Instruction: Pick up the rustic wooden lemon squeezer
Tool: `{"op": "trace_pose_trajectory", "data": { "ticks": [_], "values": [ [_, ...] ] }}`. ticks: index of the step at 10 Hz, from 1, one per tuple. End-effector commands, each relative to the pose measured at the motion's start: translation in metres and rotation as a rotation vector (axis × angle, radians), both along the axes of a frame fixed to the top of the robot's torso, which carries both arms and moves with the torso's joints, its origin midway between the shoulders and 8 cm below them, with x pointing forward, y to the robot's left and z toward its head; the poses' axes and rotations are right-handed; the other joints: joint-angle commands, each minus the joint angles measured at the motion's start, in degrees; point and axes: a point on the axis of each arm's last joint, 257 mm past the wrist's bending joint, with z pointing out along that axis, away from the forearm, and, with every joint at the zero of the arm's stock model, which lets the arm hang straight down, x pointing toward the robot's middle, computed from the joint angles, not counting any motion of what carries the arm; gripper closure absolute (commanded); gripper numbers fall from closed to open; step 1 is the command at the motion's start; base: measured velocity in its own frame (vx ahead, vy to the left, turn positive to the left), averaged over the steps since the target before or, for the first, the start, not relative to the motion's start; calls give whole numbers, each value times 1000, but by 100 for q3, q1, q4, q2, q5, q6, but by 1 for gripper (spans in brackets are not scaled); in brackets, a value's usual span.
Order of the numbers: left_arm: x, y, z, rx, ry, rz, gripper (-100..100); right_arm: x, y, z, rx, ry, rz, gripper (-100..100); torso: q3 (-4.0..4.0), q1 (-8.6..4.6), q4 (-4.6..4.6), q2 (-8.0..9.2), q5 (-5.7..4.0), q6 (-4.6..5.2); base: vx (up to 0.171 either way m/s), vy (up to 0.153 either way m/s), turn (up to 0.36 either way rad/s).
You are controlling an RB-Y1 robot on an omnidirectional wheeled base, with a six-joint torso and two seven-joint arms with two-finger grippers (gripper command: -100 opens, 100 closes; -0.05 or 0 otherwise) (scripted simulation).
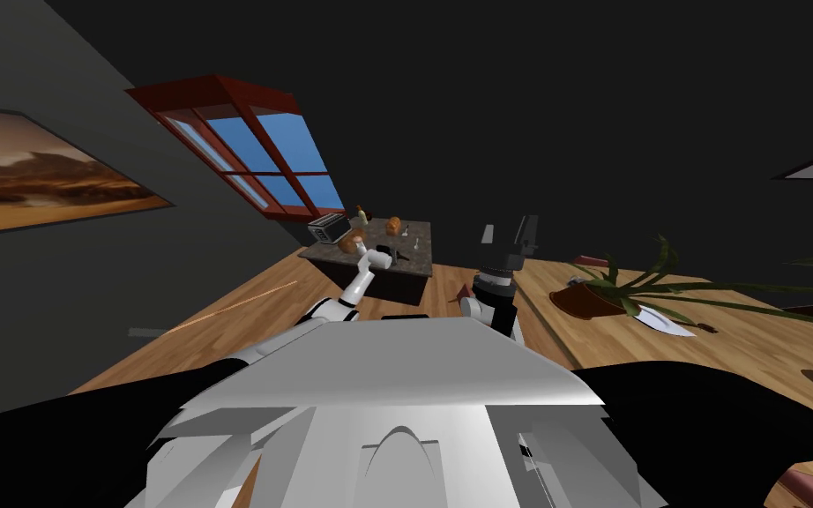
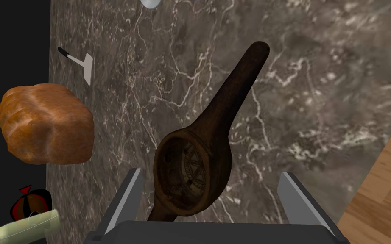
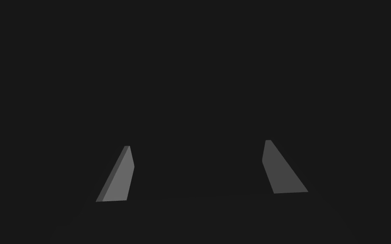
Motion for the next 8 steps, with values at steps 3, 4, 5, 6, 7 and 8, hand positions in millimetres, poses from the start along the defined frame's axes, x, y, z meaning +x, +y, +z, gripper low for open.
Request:
{"op": "trace_pose_trajectory", "data": {
  "ticks": [3, 4, 5, 6, 7, 8],
  "values": [
    [-7, 6, -2, 23, 37, 7, -100, 0, 0, 0, 0, 0, 0, 0, 0, -2, 0, -1, 0, 0, 27, -22, 14],
    [-9, 9, -4, 33, 51, 11, -100, 0, 0, 0, 0, 0, 0, 0, 1, -3, 0, 2, -1, 0, 26, -27, 19],
    [-11, 11, -4, 39, 61, 13, -100, 0, 0, 0, 0, 0, 0, 0, 0, -4, 0, 1, -1, 0, 30, -22, 17],
    [-14, 14, -5, 49, 75, 17, -100, 0, 0, 0, 0, 0, 0, 0, 0, -2, 0, 0, -1, 0, 32, -24, 18],
    [-16, 16, -6, 55, 85, 19, -100, 0, 0, 0, 0, 0, 0, 0, -1, -3, 0, -1, -1, 0, 37, -27, 15],
    [-18, 19, -7, 65, 99, 23, -100, 0, 0, 0, 0, 0, 0, 0, -2, -4, -1, -3, -1, 0, 36, -26, 20]
  ]
}}
